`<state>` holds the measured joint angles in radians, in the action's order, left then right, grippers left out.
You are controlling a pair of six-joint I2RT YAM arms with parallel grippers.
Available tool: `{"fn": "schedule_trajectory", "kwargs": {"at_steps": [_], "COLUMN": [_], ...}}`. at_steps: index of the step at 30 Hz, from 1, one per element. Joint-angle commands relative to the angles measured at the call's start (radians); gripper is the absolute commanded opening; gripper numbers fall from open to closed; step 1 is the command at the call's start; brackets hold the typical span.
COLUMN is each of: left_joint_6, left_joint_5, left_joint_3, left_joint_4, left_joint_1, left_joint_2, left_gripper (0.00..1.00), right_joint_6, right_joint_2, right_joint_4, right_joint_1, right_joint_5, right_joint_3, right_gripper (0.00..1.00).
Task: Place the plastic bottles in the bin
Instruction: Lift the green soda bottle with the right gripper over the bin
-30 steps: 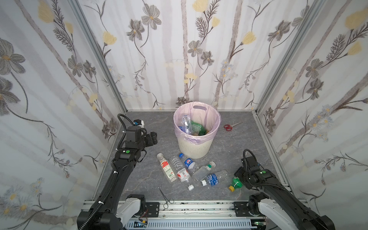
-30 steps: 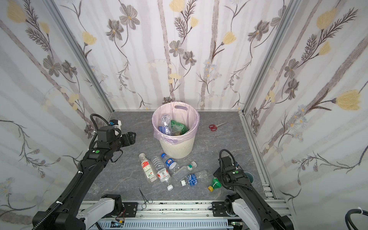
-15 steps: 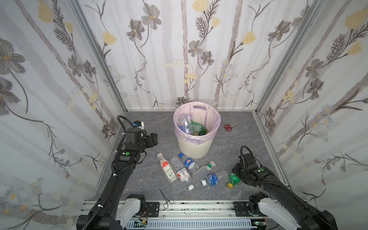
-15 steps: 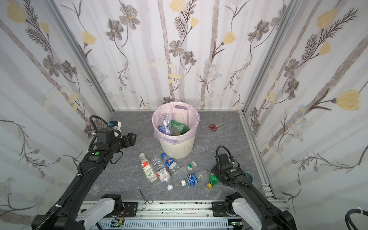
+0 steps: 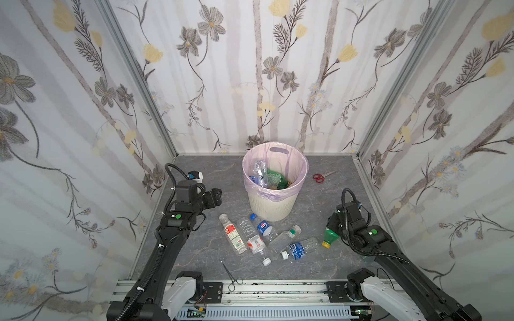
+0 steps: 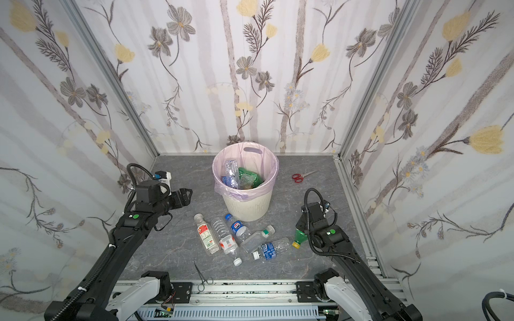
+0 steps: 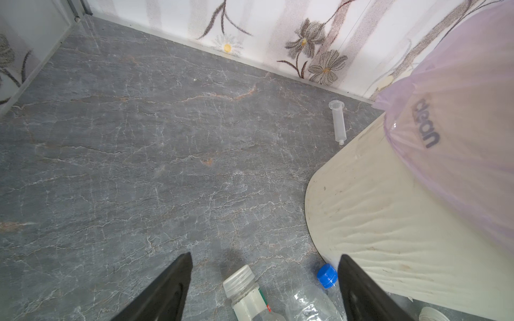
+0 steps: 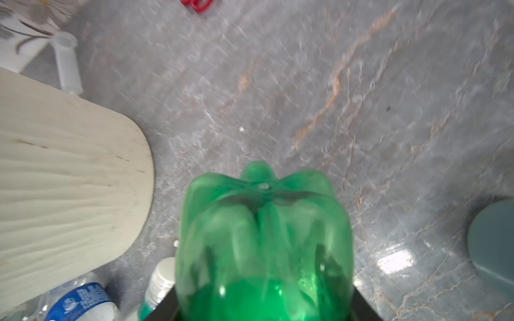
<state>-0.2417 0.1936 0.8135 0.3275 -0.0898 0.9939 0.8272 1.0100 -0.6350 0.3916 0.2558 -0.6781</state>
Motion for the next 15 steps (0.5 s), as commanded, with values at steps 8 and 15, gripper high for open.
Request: {"fn": "schedule_trajectory", "kwargs": {"at_steps": [8, 15], "left_joint_6": [-0.058, -0.08], "left_joint_5": [0.002, -0.015], "left_joint_3": [-0.05, -0.092], "left_joint_4": [-0.044, -0.065], "left_joint_1": [0.002, 0.002], "left_joint_2": [-0.022, -0.042], "left_gripper": [0.84, 0.84], "right_joint_6": [-0.344, -0.482], "right_joint_2": [0.013, 0.055], "right_joint_4": [0.07, 0.178], "right_joint_1": [-0.003, -0.003], "right_joint_5": [-0.024, -0.183], "right_joint_3": [-0.205, -0.369], "right_gripper": [0.53, 0.5]}}
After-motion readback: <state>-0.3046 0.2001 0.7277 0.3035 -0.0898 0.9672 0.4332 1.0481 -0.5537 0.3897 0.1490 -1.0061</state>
